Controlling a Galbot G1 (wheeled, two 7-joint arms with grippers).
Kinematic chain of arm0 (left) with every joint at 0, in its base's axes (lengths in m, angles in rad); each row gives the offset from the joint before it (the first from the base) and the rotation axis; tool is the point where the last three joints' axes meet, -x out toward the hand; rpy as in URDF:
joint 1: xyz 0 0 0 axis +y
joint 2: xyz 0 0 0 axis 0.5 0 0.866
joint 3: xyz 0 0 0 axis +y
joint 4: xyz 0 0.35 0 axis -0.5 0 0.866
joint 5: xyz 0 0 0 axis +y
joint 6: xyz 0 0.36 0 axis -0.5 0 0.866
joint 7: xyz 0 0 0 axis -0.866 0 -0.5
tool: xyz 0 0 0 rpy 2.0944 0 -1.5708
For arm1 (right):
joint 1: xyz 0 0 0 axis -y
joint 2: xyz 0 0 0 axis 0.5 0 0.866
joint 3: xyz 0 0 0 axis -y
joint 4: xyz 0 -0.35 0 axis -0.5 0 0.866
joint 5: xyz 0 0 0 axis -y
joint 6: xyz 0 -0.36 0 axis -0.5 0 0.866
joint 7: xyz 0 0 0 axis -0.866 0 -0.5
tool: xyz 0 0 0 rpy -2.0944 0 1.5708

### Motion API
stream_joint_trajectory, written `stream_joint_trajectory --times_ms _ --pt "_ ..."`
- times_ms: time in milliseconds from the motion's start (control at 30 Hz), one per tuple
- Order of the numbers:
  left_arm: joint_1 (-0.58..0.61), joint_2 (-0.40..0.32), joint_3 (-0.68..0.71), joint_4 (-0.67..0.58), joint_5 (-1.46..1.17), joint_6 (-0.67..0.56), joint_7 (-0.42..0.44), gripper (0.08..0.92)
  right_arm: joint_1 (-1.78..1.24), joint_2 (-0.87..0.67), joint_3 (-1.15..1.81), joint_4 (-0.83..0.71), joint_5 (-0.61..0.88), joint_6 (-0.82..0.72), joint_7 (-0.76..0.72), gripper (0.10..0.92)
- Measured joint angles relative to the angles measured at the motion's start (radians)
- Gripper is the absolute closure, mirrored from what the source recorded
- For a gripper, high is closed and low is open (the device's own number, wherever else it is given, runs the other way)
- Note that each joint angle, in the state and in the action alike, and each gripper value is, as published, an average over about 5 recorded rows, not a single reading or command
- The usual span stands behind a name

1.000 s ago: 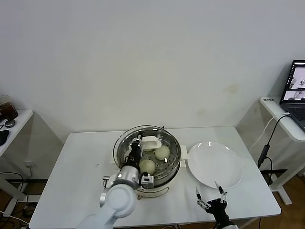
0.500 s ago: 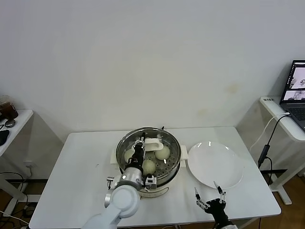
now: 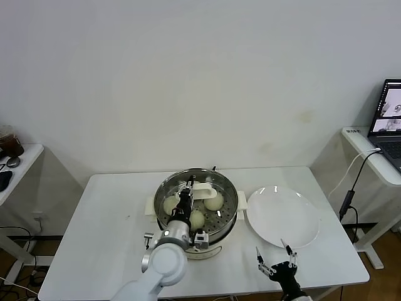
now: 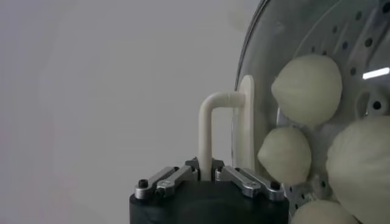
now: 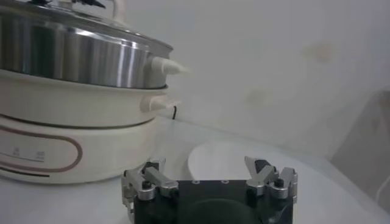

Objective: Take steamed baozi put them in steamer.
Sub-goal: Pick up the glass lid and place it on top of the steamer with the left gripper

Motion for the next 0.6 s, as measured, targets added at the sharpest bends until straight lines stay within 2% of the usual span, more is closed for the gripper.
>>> stream_joint_trajectory --times_ms 100,200,600 --pt "0.005 0.0 -0.005 -0.002 -0.005 -0.001 -0.002 0.821 0.0 0.0 -0.001 0.0 0.0 -0.001 0.0 0.203" --pt "0.013 0.001 -0.014 -0.01 -0.02 -0.004 -0.009 0.779 0.0 0.0 -0.001 0.001 0.0 -0.002 0.0 0.203" --pt "0.108 0.015 -0.083 -0.112 -0.187 -0.056 -0.097 0.439 -0.001 0.002 -0.001 -0.002 -0.002 -0.002 -0.001 0.203"
